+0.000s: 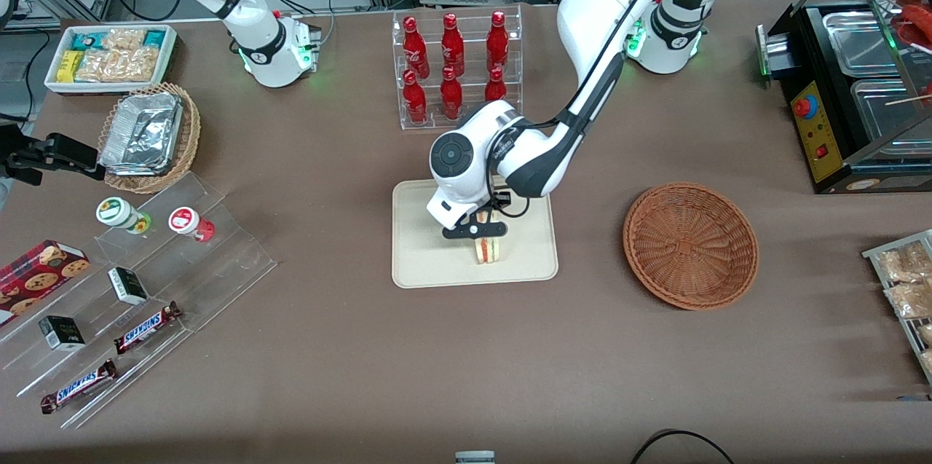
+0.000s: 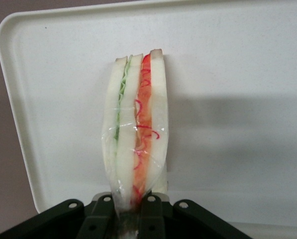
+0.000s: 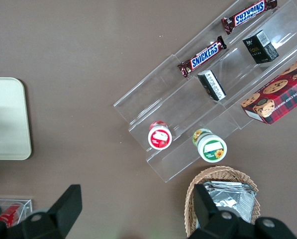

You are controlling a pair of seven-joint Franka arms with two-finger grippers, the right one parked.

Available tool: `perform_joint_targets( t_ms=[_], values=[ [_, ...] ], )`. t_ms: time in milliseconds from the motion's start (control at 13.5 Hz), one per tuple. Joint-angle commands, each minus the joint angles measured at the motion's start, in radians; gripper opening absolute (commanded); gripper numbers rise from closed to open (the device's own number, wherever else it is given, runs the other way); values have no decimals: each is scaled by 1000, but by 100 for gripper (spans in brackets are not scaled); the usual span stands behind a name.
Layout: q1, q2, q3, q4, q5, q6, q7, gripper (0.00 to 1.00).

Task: Place sandwich from basket to tray
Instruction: 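Lower the sandwich onto the tray and open the left gripper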

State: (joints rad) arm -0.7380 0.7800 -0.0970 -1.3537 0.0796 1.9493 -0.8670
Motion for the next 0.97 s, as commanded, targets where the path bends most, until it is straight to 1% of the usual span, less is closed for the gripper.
perform_joint_targets(
  t_ms=[0, 595, 669, 743, 818, 892],
  values=[
    [-18, 16, 13, 36, 17, -13, -29, 0],
    [-17, 19, 13, 27, 6, 50, -66, 0],
    [-17, 21, 13, 28, 5, 51, -66, 20],
    [-17, 28, 13, 28, 6, 51, -66, 44],
    [-17, 33, 13, 30, 6, 53, -66, 78],
    [-17, 33, 13, 27, 8, 65, -64, 100]
  ],
)
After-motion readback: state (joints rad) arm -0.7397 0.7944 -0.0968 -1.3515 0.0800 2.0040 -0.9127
